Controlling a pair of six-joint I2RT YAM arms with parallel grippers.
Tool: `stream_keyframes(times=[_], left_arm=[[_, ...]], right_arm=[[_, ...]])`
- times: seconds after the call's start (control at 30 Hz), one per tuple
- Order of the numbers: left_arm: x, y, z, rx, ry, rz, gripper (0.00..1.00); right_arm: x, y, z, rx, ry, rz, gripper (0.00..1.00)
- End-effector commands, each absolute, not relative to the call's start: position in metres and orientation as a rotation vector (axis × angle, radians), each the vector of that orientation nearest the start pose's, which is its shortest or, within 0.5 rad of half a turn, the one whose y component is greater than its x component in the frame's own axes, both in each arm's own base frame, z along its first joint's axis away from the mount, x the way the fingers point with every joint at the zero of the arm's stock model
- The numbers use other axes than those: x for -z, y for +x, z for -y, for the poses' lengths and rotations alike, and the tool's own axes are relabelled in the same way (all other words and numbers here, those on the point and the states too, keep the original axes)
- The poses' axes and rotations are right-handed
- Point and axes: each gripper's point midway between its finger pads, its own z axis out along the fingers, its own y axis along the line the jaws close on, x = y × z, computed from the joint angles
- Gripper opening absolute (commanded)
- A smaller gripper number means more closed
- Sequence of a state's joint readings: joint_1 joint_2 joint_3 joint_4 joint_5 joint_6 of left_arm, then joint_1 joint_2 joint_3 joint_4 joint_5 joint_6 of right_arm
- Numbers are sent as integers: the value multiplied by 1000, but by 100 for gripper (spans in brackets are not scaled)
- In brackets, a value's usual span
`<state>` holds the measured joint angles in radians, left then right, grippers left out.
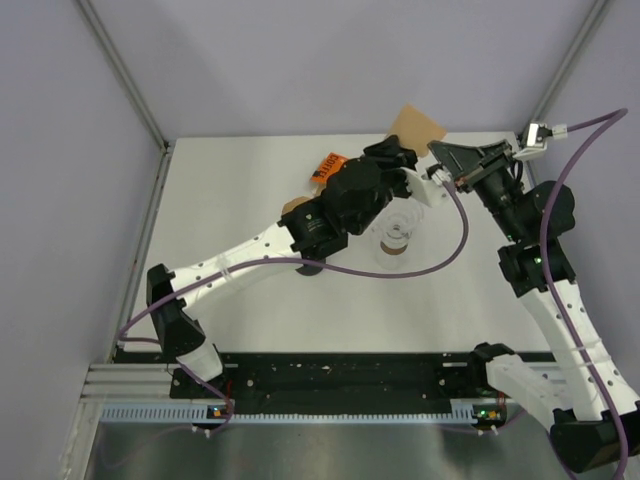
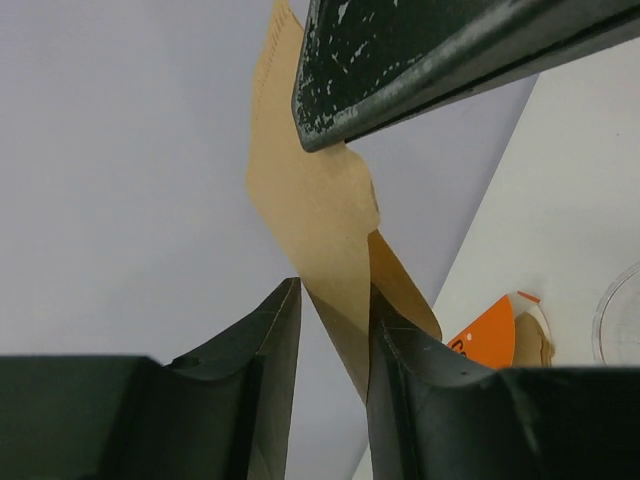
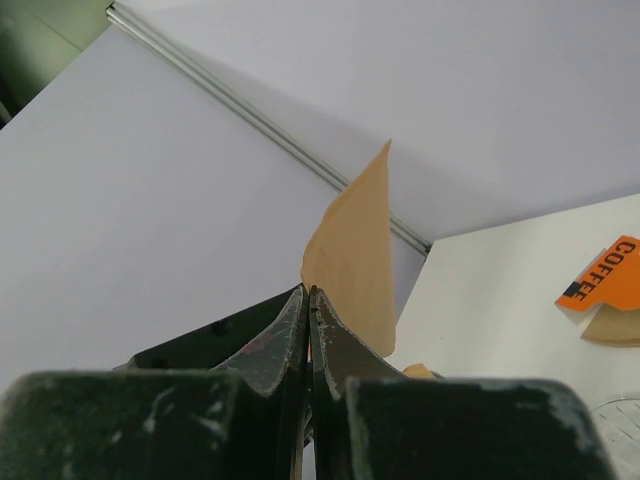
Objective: Place the coffee filter in the dripper
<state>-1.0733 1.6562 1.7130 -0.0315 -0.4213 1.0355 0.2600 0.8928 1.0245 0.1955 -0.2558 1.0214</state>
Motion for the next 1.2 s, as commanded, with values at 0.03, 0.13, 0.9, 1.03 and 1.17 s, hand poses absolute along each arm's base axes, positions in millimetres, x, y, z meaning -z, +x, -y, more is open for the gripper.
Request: stream_keyframes(times=[0.03,0.13,0.9,1.03,1.17], left_arm=[[-476,334,388,-324,1037,-978,22],[-477,336,388,-311,1019,-1016,0],[-479,326,350,35,630,-1489,0],[-474,326,347,32,617,-1513,0],[-471,326,348,27,621,-1519,0]], right_arm=[[-480,277,-158,-1283,246,-1272,0],[-476,279,-158,-1253,235,-1286,0],[-470,248,-188,-1094,-18,-1219,58],[-468,251,-205,-1118,-36,-1231,61],[-470,260,-216,-1102,-23,-1253,63]])
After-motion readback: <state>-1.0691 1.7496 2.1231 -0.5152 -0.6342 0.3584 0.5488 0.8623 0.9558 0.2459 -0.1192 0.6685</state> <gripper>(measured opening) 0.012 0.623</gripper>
